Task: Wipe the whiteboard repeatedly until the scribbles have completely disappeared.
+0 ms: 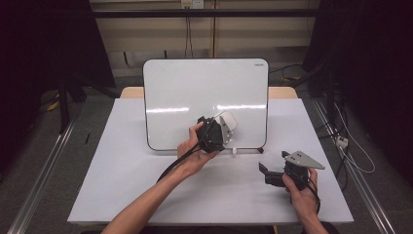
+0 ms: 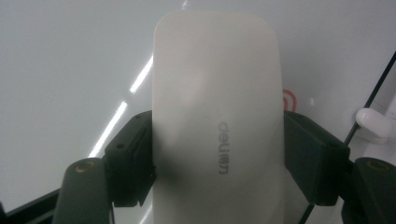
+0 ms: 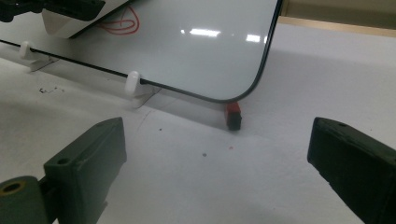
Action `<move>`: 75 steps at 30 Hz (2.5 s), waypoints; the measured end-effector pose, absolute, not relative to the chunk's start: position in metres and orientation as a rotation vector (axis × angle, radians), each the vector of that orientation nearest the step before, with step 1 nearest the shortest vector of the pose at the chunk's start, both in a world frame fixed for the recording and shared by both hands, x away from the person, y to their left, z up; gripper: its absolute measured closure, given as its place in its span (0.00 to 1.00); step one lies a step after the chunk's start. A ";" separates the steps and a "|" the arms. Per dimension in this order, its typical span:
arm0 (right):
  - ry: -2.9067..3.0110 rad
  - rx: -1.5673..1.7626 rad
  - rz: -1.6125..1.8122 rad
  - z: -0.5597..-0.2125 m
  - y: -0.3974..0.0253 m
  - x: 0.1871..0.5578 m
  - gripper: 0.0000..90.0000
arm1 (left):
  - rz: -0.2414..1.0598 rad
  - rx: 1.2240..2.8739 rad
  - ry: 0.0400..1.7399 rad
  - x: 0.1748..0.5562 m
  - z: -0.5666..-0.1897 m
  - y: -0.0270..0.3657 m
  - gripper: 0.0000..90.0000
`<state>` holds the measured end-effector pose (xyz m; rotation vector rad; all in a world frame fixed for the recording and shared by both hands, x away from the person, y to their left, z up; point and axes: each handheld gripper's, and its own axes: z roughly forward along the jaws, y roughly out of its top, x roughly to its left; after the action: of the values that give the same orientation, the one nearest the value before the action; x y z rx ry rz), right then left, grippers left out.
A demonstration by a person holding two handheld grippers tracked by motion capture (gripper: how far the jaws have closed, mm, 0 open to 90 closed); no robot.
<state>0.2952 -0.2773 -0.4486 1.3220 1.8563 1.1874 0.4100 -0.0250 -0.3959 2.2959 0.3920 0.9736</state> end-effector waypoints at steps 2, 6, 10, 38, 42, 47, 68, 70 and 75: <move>1.856 1.321 1.187 -0.449 -0.277 0.295 0.05 | 0.952 2.303 0.385 0.412 -0.395 -0.024 0.34; 1.853 1.323 1.187 -0.449 -0.278 0.295 0.05 | 0.933 2.304 0.396 0.417 -0.388 -0.022 0.34; 1.852 1.325 1.187 -0.449 -0.279 0.294 0.05 | 0.962 2.291 0.426 0.426 -0.376 -0.016 0.34; 1.847 1.331 1.190 -0.449 -0.280 0.293 0.05 | 0.978 2.303 0.374 0.415 -0.389 -0.040 0.34; 1.849 1.326 1.186 -0.449 -0.279 0.293 0.05 | 1.013 2.321 0.351 0.409 -0.394 -0.045 0.34; 1.853 1.320 1.182 -0.449 -0.278 0.293 0.05 | 1.013 2.341 0.315 0.401 -0.403 -0.047 0.34; 1.851 1.323 1.188 -0.448 -0.279 0.293 0.05 | 1.016 2.390 0.262 0.395 -0.409 -0.034 0.34; 1.851 1.323 1.187 -0.449 -0.279 0.293 0.05 | 1.010 2.389 0.277 0.396 -0.407 -0.027 0.34; 1.850 1.326 1.187 -0.449 -0.279 0.293 0.05 | 1.011 2.366 0.324 0.400 -0.404 -0.008 0.34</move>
<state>0.2933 -0.2790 -0.4487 1.3260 1.8503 1.1867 0.4000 -0.0085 -0.4042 2.3657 0.3240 1.0112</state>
